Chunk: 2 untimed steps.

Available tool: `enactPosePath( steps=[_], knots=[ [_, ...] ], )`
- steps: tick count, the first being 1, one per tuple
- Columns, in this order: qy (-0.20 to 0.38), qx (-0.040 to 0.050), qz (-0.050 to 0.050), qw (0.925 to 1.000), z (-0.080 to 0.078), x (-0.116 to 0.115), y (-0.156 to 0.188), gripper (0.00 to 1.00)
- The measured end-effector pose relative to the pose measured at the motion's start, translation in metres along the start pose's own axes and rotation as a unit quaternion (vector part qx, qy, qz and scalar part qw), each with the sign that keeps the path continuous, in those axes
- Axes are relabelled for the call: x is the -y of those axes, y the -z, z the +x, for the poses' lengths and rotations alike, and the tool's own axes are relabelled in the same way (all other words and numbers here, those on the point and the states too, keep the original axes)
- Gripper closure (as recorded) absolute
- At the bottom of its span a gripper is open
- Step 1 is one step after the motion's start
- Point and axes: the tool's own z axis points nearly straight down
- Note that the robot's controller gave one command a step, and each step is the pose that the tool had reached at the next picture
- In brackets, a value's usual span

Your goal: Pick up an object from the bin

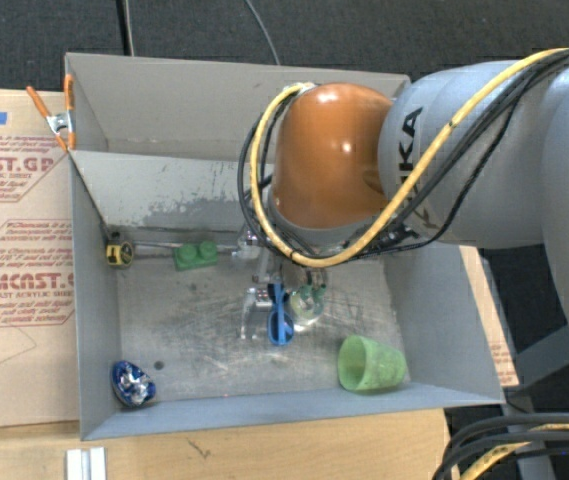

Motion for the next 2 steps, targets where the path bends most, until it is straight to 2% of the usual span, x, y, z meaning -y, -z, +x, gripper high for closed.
enactPosePath(
  steps=[1, 2],
  knots=[
    [-0.025, -0.0027, 0.002, 0.9997, 0.006, 0.069, -0.049, 0.0],
    [0.293, -0.0001, 0.001, 0.956, -0.026, 0.115, -0.082, 0.0]
  ],
)
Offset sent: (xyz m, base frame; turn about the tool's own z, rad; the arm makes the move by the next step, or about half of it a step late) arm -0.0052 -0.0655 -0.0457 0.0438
